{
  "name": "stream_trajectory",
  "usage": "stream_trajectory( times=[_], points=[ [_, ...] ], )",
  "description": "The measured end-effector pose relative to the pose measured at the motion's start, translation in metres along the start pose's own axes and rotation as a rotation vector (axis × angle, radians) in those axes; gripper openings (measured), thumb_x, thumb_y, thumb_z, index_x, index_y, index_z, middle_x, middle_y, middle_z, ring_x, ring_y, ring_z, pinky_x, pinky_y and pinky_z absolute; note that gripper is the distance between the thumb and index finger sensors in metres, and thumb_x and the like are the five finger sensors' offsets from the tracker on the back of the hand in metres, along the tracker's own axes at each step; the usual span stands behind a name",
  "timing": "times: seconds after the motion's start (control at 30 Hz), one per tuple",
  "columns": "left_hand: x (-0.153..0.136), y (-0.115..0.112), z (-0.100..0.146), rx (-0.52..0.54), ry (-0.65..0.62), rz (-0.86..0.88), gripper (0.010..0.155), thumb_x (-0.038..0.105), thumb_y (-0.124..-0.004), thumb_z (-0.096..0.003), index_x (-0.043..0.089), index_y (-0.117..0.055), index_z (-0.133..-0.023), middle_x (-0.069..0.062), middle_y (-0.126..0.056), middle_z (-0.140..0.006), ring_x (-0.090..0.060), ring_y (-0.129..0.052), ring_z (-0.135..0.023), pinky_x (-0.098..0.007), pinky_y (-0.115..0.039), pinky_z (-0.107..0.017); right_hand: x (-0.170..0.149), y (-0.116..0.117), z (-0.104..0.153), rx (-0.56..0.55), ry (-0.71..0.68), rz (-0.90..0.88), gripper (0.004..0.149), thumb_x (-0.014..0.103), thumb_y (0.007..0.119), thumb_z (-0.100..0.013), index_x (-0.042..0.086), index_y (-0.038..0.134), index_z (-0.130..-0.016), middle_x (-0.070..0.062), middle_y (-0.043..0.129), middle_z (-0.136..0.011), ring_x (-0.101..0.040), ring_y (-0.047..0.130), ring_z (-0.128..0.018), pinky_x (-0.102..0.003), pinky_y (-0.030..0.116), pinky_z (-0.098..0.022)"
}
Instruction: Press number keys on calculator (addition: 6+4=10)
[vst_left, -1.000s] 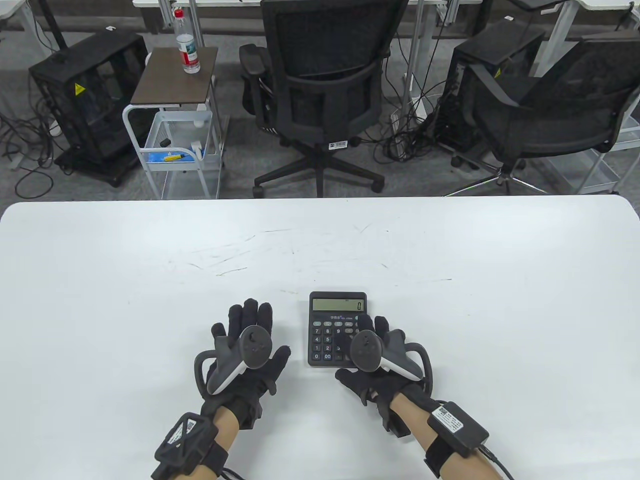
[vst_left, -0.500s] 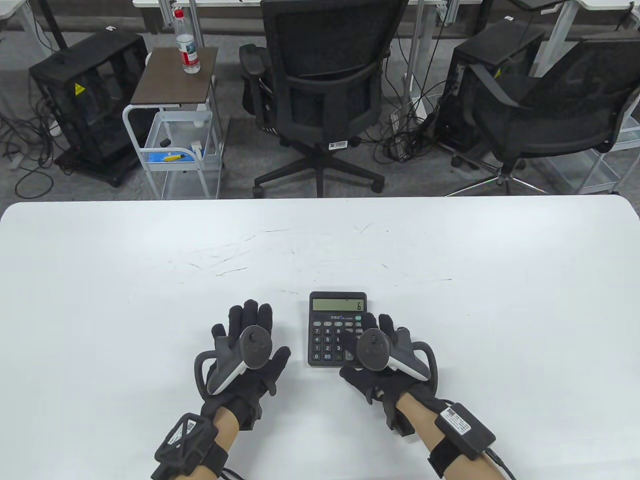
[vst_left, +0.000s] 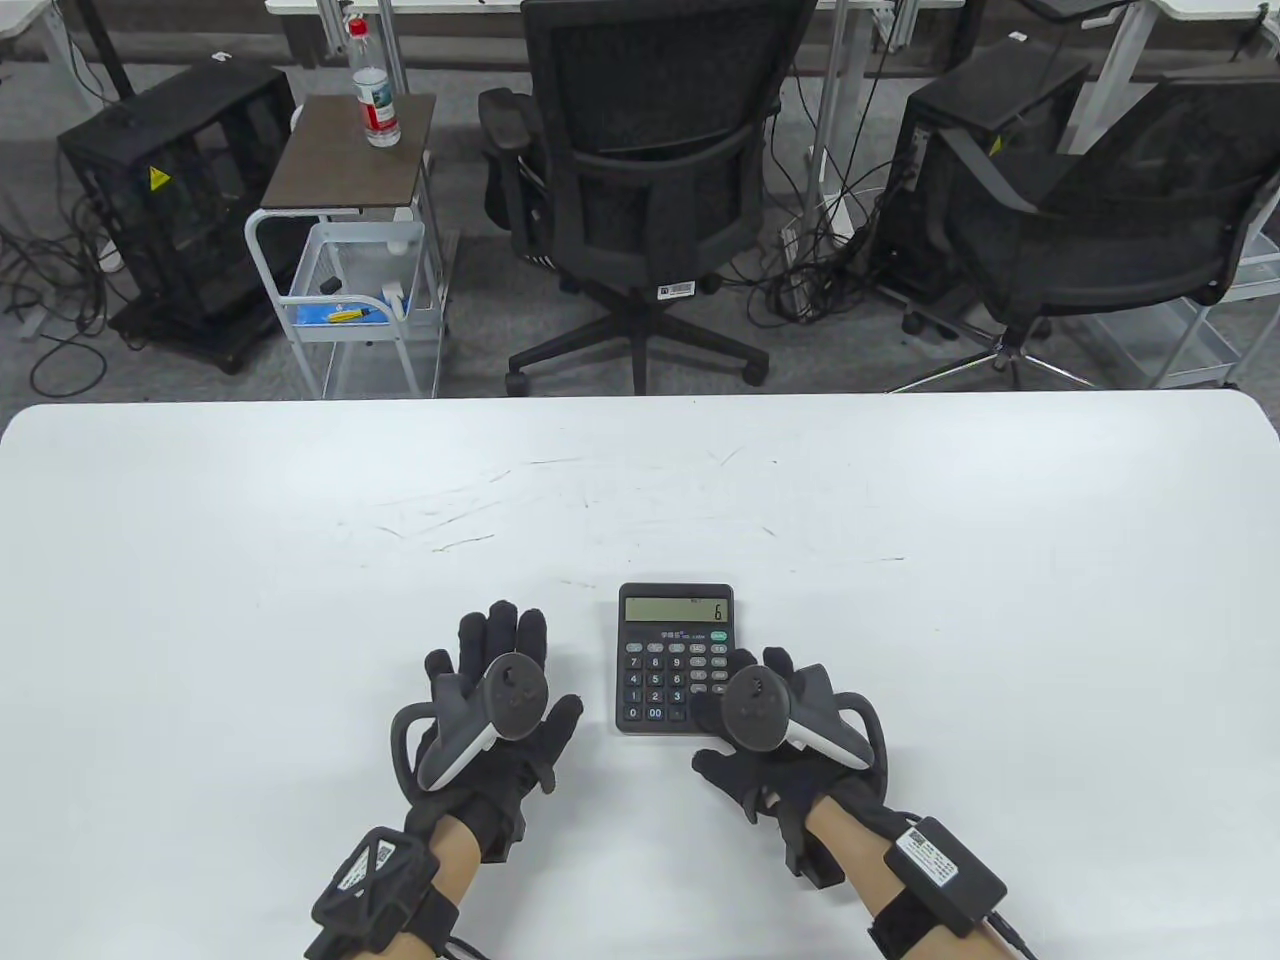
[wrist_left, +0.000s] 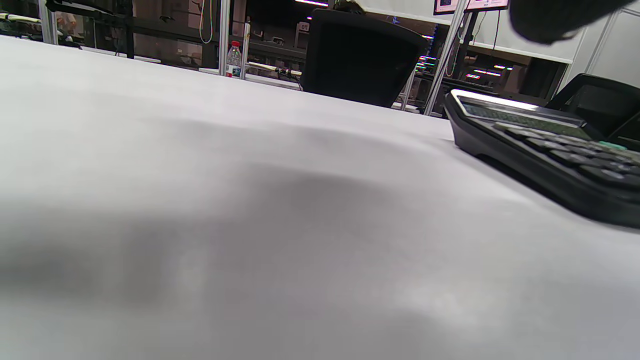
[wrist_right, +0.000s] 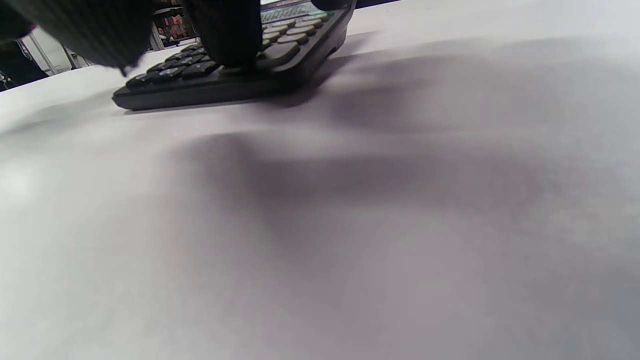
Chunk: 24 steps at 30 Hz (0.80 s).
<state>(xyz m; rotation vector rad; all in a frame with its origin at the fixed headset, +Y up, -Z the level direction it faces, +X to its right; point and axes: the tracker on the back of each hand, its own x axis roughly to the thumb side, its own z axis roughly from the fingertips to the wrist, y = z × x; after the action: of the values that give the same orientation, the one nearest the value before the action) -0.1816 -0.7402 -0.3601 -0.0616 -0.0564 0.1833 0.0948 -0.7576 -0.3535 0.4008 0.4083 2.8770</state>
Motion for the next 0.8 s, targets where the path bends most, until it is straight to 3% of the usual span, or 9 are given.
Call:
stream_trajectory(
  times=[0.27,0.47,0.8],
  points=[
    [0.001,0.0,0.0,0.001,0.0,-0.001,0.087,0.068,-0.068,-0.0432,0.034,-0.023,-0.109,0.005,-0.018,-0.122,-0.03,-0.019,-0.114,-0.064,-0.024,-0.079,0.006,0.0,0.0,-0.004,-0.002,0.037,0.068,0.062,0.073,-0.041,0.039,0.056,-0.103,-0.01,0.031,-0.12,-0.048,0.023,-0.105,-0.069,0.03,-0.071],
    [0.001,0.0,0.0,0.004,-0.006,0.002,0.087,0.068,-0.068,-0.0431,0.034,-0.023,-0.109,0.006,-0.018,-0.122,-0.029,-0.019,-0.114,-0.064,-0.024,-0.079,0.009,0.001,-0.006,-0.107,-0.037,0.015,0.072,0.063,0.072,-0.04,0.039,0.053,-0.105,-0.011,0.03,-0.12,-0.048,0.024,-0.106,-0.068,0.031,-0.071],
    [0.001,-0.002,-0.001,-0.004,-0.003,0.0,0.087,0.068,-0.068,-0.0432,0.034,-0.023,-0.109,0.005,-0.018,-0.122,-0.03,-0.019,-0.114,-0.064,-0.024,-0.079,0.043,0.003,-0.032,-0.033,-0.015,0.079,0.076,0.066,0.07,-0.041,0.045,0.039,-0.107,-0.011,0.017,-0.119,-0.047,0.017,-0.105,-0.068,0.026,-0.071]
  ],
)
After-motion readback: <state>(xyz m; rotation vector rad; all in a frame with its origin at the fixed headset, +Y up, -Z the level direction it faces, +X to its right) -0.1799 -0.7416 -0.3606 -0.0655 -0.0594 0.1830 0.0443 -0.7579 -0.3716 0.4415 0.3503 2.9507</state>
